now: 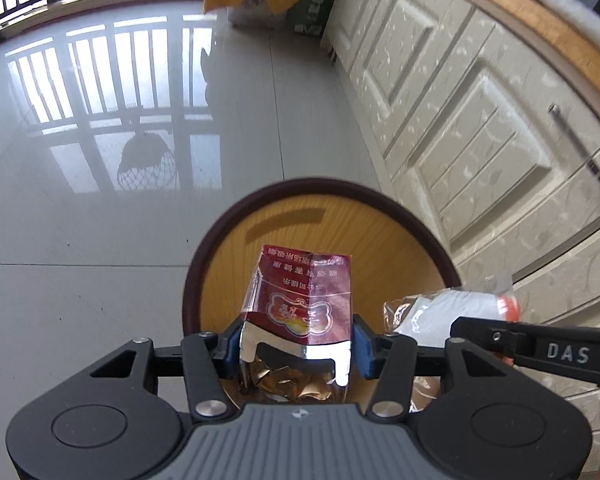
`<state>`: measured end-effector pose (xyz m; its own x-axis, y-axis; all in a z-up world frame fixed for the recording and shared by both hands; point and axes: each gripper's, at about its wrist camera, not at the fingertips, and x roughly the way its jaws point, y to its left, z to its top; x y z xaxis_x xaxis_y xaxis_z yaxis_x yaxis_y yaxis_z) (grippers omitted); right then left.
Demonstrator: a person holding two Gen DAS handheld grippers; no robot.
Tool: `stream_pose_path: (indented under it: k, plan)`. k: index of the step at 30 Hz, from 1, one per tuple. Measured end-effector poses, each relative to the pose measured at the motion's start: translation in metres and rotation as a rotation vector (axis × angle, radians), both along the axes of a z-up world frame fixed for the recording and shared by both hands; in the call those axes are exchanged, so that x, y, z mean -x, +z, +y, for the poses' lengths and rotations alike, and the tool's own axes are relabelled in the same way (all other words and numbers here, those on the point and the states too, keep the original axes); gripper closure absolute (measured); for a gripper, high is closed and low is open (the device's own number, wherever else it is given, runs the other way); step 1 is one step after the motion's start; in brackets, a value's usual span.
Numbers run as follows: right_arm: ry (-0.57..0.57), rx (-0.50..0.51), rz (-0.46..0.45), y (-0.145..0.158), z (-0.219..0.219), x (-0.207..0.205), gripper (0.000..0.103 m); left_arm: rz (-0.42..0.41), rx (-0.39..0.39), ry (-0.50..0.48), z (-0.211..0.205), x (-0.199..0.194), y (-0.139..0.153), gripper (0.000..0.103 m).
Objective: Collect trash
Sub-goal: 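Carry the red packet and plastic bag in both grippers over the wastebasket, then open the right gripper to drop the plastic bag while the left gripper releases the red packet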
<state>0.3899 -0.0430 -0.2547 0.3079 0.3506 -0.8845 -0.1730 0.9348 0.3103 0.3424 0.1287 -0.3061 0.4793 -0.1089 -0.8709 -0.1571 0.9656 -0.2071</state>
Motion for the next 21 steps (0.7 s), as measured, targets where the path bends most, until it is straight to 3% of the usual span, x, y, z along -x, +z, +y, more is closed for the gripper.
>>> stream_pose_path:
  k: [4,6,10,12,14,21]
  plan:
    - [-0.005,-0.009,0.026,-0.005,0.0,-0.003,0.095,0.039,-0.024,-0.021,-0.004,-0.005,-0.01,0.046]
    - [-0.008,-0.017,0.039,-0.008,-0.001,-0.004,0.095,0.048,-0.032,-0.02,-0.003,-0.006,-0.012,0.032]
    - [-0.013,-0.04,0.06,-0.013,-0.002,-0.007,0.094,0.051,-0.047,-0.024,-0.001,-0.002,-0.012,0.028]
    - [-0.006,-0.054,0.058,-0.013,-0.001,-0.008,0.091,0.052,-0.051,-0.02,0.001,0.0,-0.011,0.027]
    - [0.003,-0.081,0.058,-0.014,-0.001,-0.008,0.078,0.053,-0.051,-0.011,0.002,0.001,-0.011,0.027]
    - [0.056,-0.092,0.033,-0.006,0.005,-0.007,0.064,0.059,-0.08,-0.014,0.005,0.006,-0.006,0.024]
